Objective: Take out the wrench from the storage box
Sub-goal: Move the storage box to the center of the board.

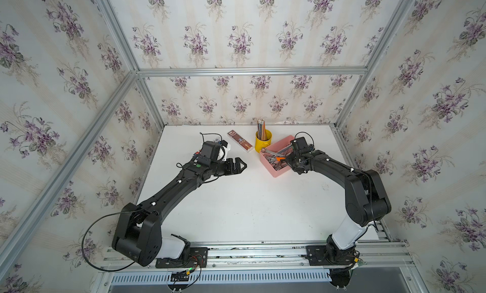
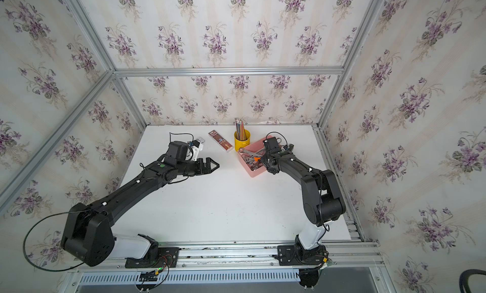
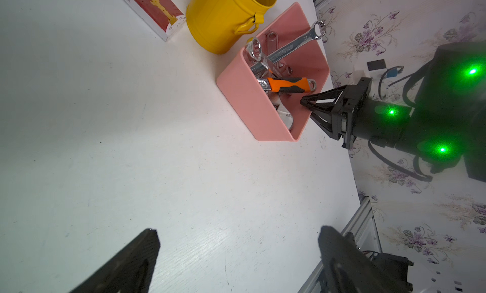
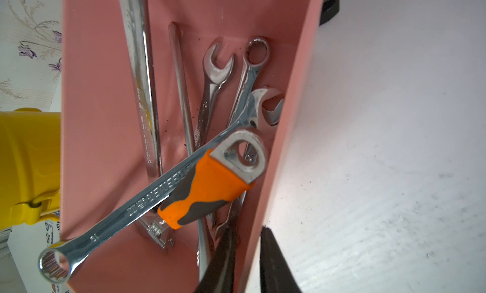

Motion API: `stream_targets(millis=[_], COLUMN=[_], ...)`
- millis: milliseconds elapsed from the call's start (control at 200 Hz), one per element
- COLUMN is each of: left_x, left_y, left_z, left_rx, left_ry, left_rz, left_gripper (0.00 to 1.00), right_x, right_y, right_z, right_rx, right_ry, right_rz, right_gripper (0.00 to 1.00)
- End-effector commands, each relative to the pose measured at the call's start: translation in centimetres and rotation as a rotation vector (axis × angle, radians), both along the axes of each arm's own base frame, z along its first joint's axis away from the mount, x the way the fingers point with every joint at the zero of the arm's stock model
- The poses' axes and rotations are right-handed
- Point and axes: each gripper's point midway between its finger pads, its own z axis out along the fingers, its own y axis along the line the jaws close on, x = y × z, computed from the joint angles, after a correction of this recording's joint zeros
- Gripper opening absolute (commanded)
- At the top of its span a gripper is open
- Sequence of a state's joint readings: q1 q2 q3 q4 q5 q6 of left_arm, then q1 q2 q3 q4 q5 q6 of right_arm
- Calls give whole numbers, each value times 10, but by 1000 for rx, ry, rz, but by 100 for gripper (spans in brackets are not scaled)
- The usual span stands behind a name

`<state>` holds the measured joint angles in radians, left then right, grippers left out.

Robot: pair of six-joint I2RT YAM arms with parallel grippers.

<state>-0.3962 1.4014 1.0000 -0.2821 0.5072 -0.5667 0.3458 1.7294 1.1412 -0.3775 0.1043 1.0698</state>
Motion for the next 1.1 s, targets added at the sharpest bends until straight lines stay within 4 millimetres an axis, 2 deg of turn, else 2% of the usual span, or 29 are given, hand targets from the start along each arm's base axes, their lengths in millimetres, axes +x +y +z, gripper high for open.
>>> stream_targets(millis=[0,220,230,250,594,764,794,814,819,909,1094], left_x=[-4,-5,-4,-4,-6,-9,-10,-10,-11,-16,-28], left_y=[-4,-6,-6,-6,-2,0,1,2,2,6,15], left_z=[0,0,-9,-11,-11,-15,-16,-18,-13,-9,-13], left_rx=[-6,-9,0,2,22,36,40,44,39,40,62], left_ry=[2,7,28,35,34,46,50,53,40,33,41], left_rz=[-39,-44,-44,-44,-37,-37,-38,-35,-35,-29,-10], left_gripper=[99,99,99,99,99,99,99,99,99,99,99], right_x=[-10,-22,-23,-24,-66,-94,-98,-105,-108,-123,-127], right_y=[-1,1,1,2,9,30,29,41,42,55,85], right_z=[-1,7,7,8,9,3,0,0,-1,-4,5], right_rx=[-19,-37,-38,-39,-79,-136,-142,-148,-150,-160,-166], right_ry=[58,79,79,79,73,77,83,79,81,80,32], right_rz=[19,47,49,54,178,334,341,387,397,461,582], right_gripper=[15,12,12,13,9,8,8,8,8,8,7])
